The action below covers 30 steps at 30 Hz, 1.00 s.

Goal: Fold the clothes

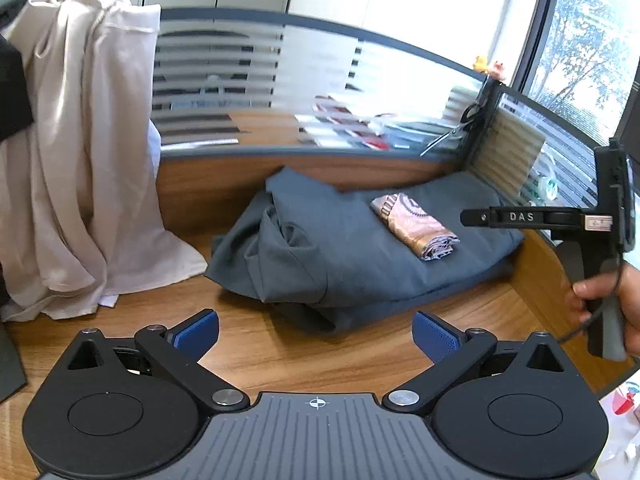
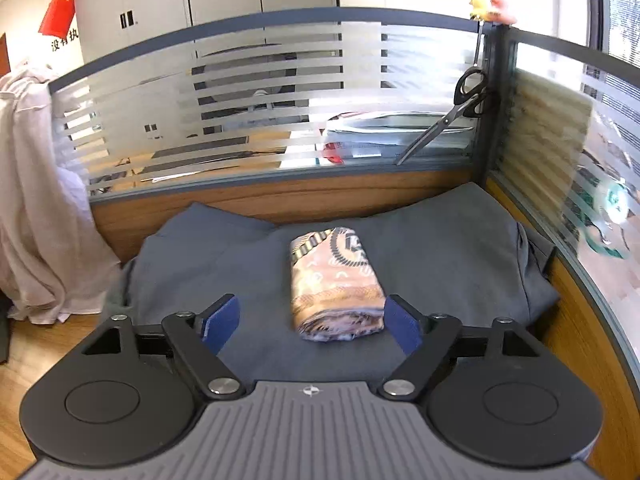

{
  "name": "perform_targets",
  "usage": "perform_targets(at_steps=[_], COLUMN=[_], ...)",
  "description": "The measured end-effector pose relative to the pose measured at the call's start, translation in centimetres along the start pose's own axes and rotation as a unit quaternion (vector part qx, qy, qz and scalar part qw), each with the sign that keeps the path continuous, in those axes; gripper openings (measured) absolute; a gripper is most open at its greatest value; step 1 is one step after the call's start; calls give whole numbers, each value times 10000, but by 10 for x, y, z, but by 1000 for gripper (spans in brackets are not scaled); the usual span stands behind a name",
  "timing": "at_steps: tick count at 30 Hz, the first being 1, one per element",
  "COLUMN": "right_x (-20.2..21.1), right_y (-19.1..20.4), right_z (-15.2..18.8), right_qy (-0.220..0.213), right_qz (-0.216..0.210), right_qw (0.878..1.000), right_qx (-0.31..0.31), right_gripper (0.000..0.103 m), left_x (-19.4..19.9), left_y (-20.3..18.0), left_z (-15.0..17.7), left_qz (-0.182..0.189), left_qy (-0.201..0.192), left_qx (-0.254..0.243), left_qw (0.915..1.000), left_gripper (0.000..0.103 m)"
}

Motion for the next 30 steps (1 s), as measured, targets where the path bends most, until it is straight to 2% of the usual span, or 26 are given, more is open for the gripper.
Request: perform_targets(at_steps=[4,5,17,21,26,30], right_x=[23,28,75,85,93,99], right_y=[13,17,62,67,67,68], right_z=[13,16,65,83,100,112], right_qy=[66,91,374,437,522,584], right_qz=[51,75,34,35,1,-23], right_qw=[10000,9999,9988,9976,9969,9969], right_qx=[-15,-12,-313,-538,-585,-532], right_gripper=[95,103,103,103,103,103], left_x=[10,12,44,50,53,50], left_y=[0,0,10,5,-2,-11], left_z=[11,13,43,53,62,70], left_qz=[-132,-161,-855,-1169,-1298,-1231], left_qy=[5,21,161,204,258,337], left_qx=[-166,-190,-419,-595,-545,-550], left_qw=[9998,9997,9953,9911,9897,9903], left_gripper=[103,103,103,103,103,103])
Point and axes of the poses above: each gripper's, at about its wrist camera, not at the fingertips, and x roughly against the way its jaws point, y to its left, z to its underside, the point moved 1 cm from there along -x, roughly the way its jaws point, and after that the axes turned 7 degrees about z, right-handed, at the moved point
